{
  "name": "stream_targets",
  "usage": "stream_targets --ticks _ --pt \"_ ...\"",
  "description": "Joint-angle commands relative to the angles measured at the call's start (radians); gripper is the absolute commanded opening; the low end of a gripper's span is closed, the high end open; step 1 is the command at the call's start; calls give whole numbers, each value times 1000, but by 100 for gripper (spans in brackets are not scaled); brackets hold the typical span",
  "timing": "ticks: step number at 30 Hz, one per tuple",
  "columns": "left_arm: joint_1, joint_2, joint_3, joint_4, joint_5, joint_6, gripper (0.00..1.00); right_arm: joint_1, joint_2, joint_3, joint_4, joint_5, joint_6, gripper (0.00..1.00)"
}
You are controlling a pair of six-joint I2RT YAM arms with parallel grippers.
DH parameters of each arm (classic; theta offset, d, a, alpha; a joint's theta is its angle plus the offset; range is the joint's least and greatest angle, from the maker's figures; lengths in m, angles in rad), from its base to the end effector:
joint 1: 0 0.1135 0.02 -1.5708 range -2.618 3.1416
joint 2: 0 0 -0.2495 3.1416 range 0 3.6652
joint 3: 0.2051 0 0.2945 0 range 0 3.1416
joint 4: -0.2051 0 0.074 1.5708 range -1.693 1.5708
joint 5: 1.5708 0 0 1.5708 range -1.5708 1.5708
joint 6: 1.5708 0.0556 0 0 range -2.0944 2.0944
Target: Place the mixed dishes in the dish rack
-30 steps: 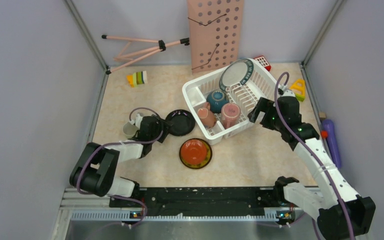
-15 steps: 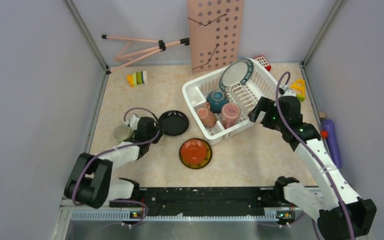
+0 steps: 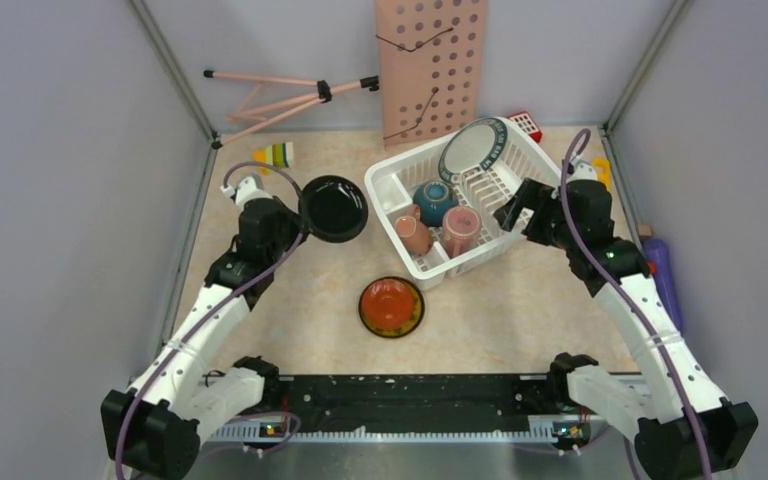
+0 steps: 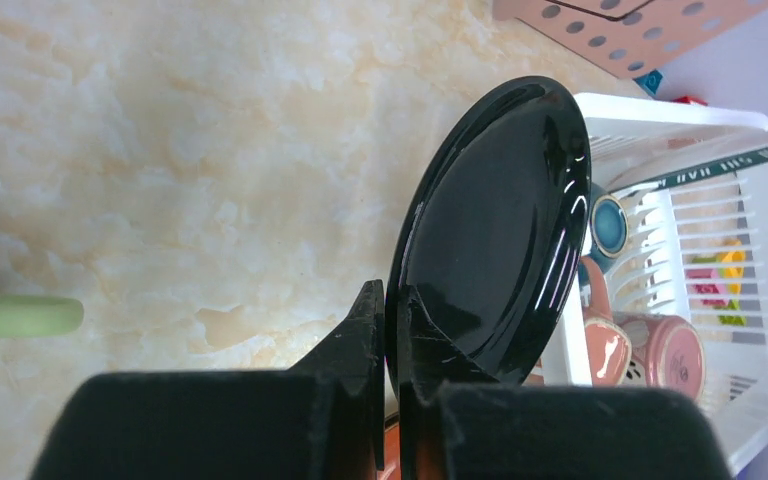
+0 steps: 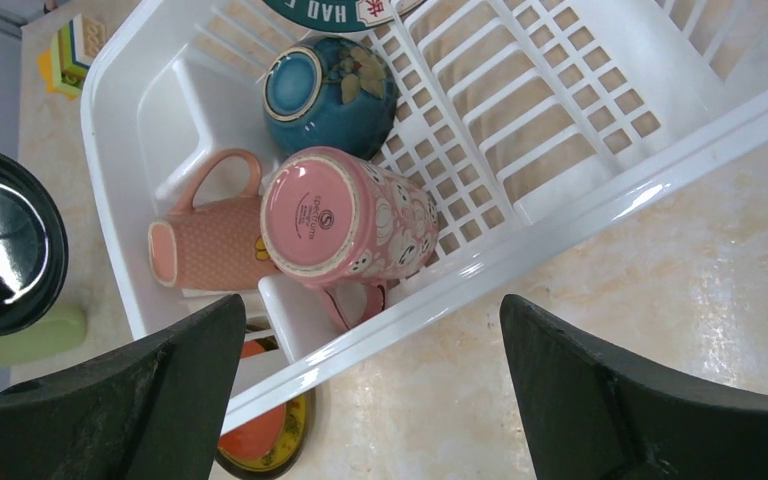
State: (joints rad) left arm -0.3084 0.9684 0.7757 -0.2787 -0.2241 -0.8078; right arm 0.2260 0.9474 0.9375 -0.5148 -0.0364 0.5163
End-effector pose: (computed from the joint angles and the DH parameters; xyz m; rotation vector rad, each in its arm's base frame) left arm 0.2775 -0.0754 0.2645 -0.6458 1.9585 -0.4712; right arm 0.2679 0.0637 0.3083 0.2863 2.1131 0.4821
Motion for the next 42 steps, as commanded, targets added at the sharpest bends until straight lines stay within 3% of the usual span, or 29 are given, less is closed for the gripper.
stream_targets --ticks 1,10,21,31,39,42 --pt "-5 -33 85 -60 40 124 0 -3 -1 46 33 -24 -6 96" --pt "-157 -16 257 -60 -130 269 0 -2 -18 41 32 -27 -7 96" --pt "-454 192 533 59 -349 500 0 -2 -53 26 13 87 -12 96" --pt "-559 414 652 243 -401 704 0 -3 -105 -20 -47 360 99 96" --pt "-565 659 748 473 -375 864 0 -3 -135 -60 -35 394 119 96" --pt "-575 715 733 617 -304 966 0 -3 -147 -63 -36 398 114 96"
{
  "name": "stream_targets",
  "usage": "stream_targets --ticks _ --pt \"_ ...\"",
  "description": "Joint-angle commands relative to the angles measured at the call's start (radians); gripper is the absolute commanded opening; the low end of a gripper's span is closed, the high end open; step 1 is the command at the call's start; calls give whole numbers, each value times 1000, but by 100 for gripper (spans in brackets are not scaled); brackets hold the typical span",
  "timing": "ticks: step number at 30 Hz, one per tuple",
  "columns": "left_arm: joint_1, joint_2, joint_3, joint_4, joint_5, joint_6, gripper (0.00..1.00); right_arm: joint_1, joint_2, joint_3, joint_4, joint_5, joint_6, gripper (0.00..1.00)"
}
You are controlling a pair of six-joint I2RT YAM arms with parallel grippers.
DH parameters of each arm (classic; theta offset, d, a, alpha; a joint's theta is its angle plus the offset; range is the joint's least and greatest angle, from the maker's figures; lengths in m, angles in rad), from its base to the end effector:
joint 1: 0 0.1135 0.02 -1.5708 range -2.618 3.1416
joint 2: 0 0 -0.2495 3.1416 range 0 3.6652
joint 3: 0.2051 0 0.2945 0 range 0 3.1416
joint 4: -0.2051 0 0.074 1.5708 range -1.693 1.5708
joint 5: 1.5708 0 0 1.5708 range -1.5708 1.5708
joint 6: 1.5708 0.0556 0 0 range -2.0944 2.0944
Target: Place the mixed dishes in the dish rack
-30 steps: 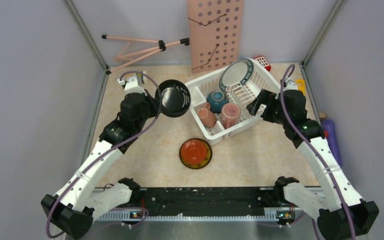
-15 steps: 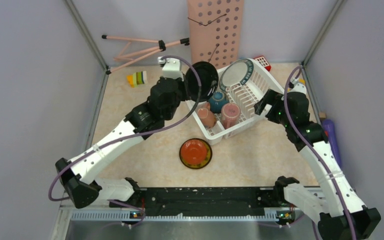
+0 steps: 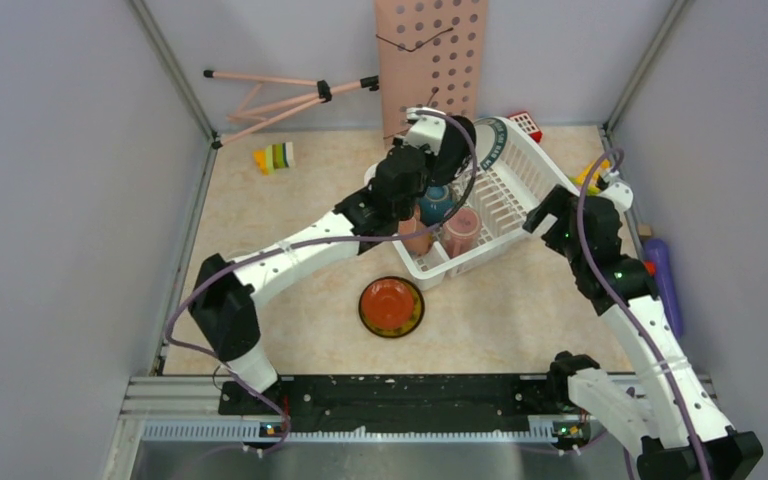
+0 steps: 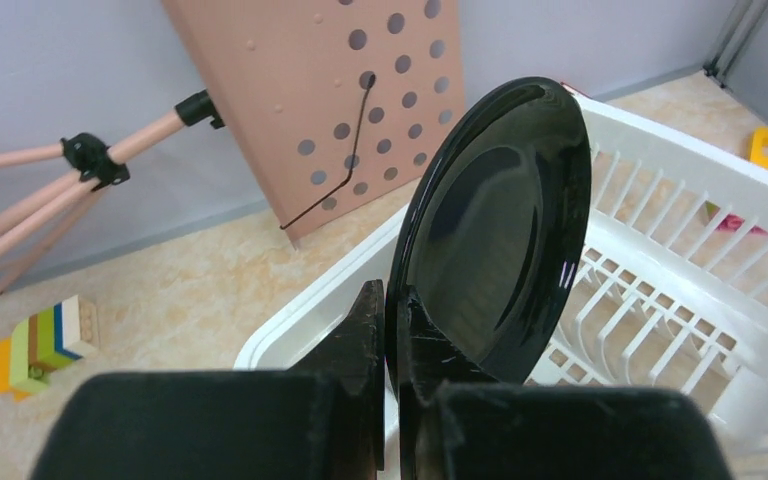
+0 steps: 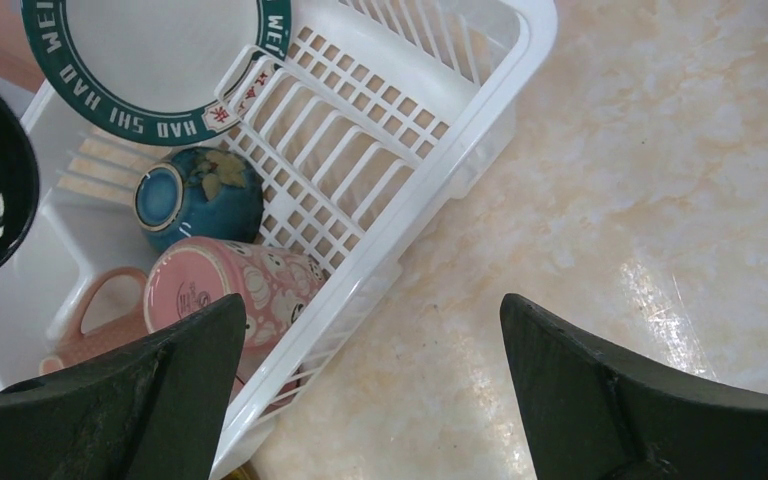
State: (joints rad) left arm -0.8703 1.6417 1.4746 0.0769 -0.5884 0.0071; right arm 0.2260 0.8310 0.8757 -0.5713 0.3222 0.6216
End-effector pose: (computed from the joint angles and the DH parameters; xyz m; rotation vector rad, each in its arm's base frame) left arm 0.3148 -0.3255 0.3627 0.2767 1.6251 -0.1700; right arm 0.2444 0.0381 0.3069 0.5948 1.9856 0.1826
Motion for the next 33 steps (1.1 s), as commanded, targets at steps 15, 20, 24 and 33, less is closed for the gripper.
stream_targets --ticks 15,20,24,33 --pt "-15 422 147 647 183 684 0 -3 -20 3 112 -82 -94 96" --pt "-16 559 248 719 145 837 0 -3 -11 2 114 -97 -98 96" --pt "-12 595 293 661 175 824 0 -3 -12 3 108 -83 -97 96" --pt "2 618 308 537 218 739 0 -3 -16 3 101 -69 -100 96"
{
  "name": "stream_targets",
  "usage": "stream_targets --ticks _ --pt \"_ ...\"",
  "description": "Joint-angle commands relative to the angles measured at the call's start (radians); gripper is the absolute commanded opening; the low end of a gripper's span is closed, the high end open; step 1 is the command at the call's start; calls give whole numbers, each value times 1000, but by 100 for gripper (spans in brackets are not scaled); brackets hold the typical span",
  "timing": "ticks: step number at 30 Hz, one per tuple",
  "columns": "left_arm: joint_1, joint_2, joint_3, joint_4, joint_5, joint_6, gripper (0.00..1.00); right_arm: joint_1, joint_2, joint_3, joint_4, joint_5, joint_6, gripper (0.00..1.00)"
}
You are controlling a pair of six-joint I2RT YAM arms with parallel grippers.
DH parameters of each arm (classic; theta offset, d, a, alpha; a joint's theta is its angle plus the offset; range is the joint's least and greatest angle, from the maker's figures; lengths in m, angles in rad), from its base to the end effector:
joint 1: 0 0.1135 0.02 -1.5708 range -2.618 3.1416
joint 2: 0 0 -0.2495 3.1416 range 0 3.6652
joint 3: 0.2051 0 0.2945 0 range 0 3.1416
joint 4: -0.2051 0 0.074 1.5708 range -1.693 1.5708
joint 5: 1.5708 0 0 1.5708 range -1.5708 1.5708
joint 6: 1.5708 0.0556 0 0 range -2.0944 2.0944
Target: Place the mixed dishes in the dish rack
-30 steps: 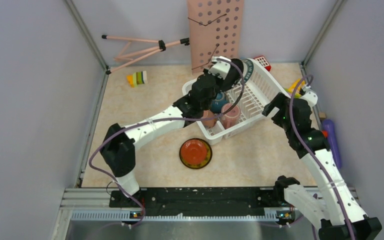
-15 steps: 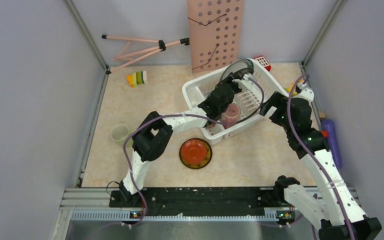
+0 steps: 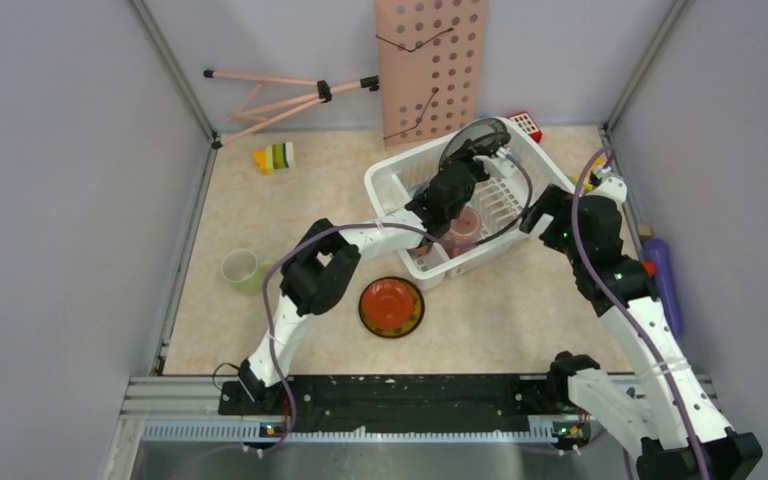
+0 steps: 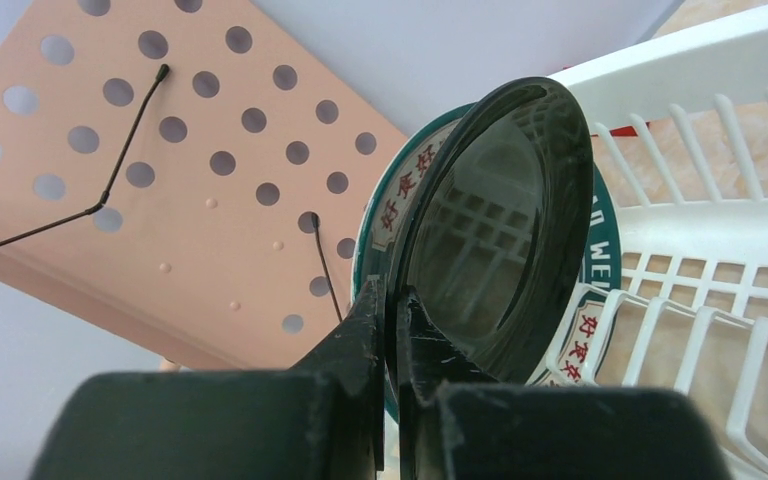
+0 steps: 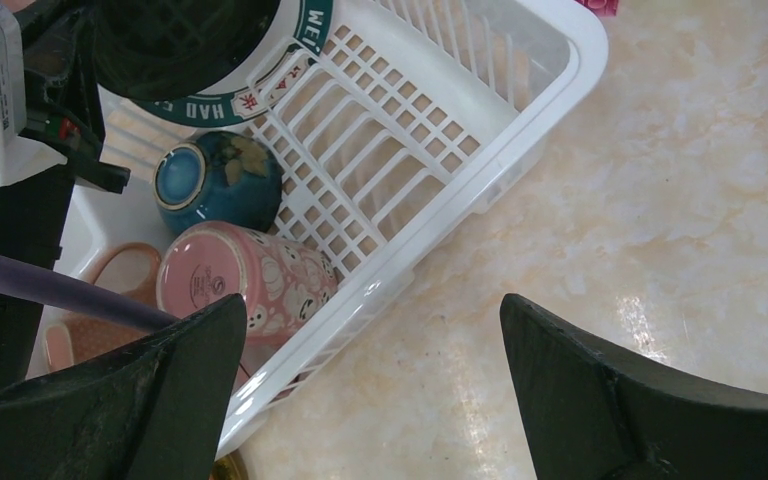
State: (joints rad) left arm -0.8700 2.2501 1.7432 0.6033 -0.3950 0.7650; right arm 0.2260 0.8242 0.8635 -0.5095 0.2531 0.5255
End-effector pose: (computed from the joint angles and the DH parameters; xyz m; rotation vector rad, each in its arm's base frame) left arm 0.3921 -0.4316 0.2321 0.8393 1.2253 0.2060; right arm 0.2470 0.0425 0.3100 0.4585 1.9792 0.2163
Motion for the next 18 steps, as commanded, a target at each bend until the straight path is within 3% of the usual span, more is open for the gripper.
stream_targets --ticks 1,18 --pt "1 13 37 8 24 -18 0 -3 -10 14 40 0 -5 96" --pt "0 109 61 -56 16 -65 0 -3 -14 -7 42 -8 4 96"
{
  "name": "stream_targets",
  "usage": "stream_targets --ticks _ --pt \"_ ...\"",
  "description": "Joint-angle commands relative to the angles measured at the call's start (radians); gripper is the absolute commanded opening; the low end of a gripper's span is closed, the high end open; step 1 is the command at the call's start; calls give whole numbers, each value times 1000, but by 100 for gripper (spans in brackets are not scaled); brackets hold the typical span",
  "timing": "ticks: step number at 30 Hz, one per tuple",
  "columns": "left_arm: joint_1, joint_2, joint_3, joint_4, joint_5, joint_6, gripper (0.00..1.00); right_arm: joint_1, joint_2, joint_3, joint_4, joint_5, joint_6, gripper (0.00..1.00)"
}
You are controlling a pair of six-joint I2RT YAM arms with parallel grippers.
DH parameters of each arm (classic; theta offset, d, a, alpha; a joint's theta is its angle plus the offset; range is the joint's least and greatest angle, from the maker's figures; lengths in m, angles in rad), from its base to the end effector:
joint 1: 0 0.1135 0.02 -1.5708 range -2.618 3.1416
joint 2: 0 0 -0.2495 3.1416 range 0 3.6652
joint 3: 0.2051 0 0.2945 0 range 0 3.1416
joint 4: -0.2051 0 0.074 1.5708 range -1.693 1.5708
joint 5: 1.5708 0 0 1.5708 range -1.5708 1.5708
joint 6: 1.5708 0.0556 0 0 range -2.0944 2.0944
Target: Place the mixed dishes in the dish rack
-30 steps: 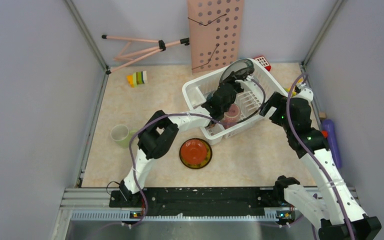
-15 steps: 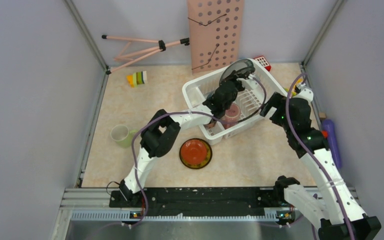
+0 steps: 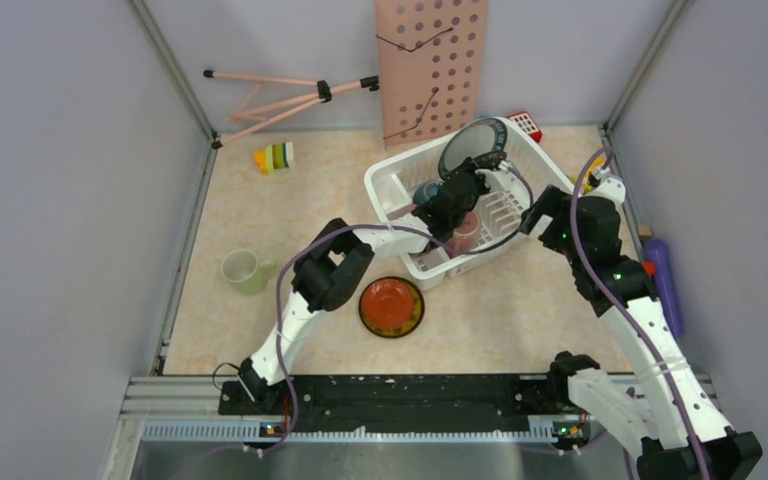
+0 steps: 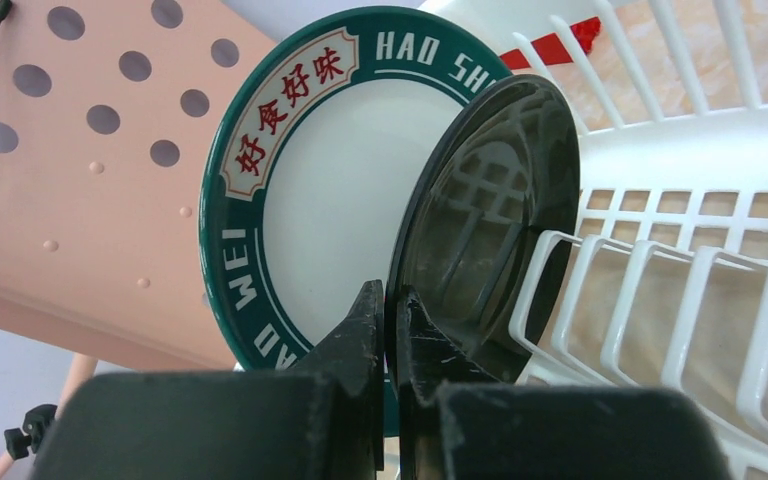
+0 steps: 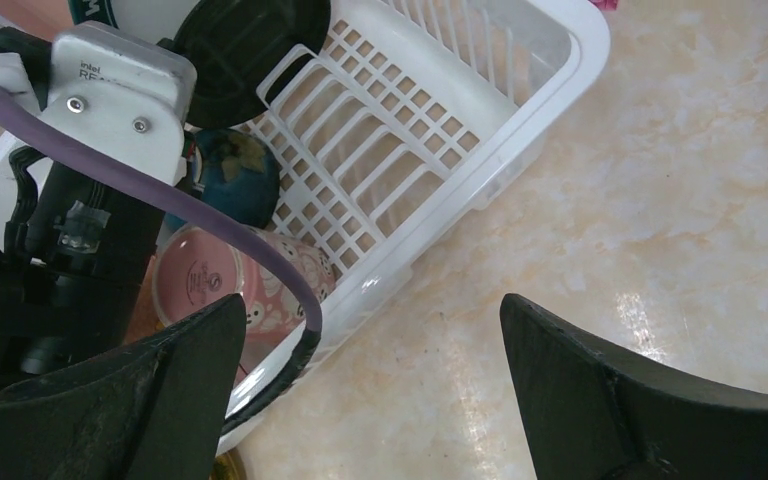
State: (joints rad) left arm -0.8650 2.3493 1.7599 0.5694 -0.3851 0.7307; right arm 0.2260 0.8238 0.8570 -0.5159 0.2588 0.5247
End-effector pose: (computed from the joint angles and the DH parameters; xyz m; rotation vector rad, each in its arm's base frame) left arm 0.4010 -0.4383 0.1782 0.9113 1.3065 0.2014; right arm 0.2466 0.0421 0.3068 0.4614 1.9894 0.2050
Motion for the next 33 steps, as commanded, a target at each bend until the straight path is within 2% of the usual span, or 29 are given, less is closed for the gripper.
stream_targets --ticks 1,3,5,6,9,10,12,17,20,25,27,30,33 --pt "-4 11 50 -33 2 -39 0 -2 -12 0 49 -14 6 96" --pt "-2 11 74 -79 0 -55 0 -3 -12 1 50 -16 7 96" --pt "4 14 122 -164 11 -85 11 -2 -11 1 48 -19 7 96" --pt "8 15 147 -199 14 -105 20 -2 -12 2 47 -22 8 96" --pt "12 11 174 -211 -14 -136 55 -3 -13 2 47 -33 9 96" --pt "12 9 179 -218 -14 -133 61 -3 -14 2 48 -37 8 96" --pt "12 6 196 -240 -21 -138 65 -2 -19 3 45 -41 9 96" --pt "14 -38 204 -266 -60 -179 65 -3 -22 9 35 -54 11 96" --pt "11 -109 205 -340 -56 -245 65 -3 -22 18 20 -67 11 96" --pt "2 -288 201 -558 16 -482 67 -3 -37 15 0 -78 11 96" --pt "1 -361 167 -637 25 -588 72 -3 -40 13 -4 -88 10 96" --pt "3 -464 101 -767 -37 -752 79 -3 -37 8 -9 -117 10 96" --pt "5 -536 76 -957 -90 -882 79 -3 -27 2 -10 -147 5 96"
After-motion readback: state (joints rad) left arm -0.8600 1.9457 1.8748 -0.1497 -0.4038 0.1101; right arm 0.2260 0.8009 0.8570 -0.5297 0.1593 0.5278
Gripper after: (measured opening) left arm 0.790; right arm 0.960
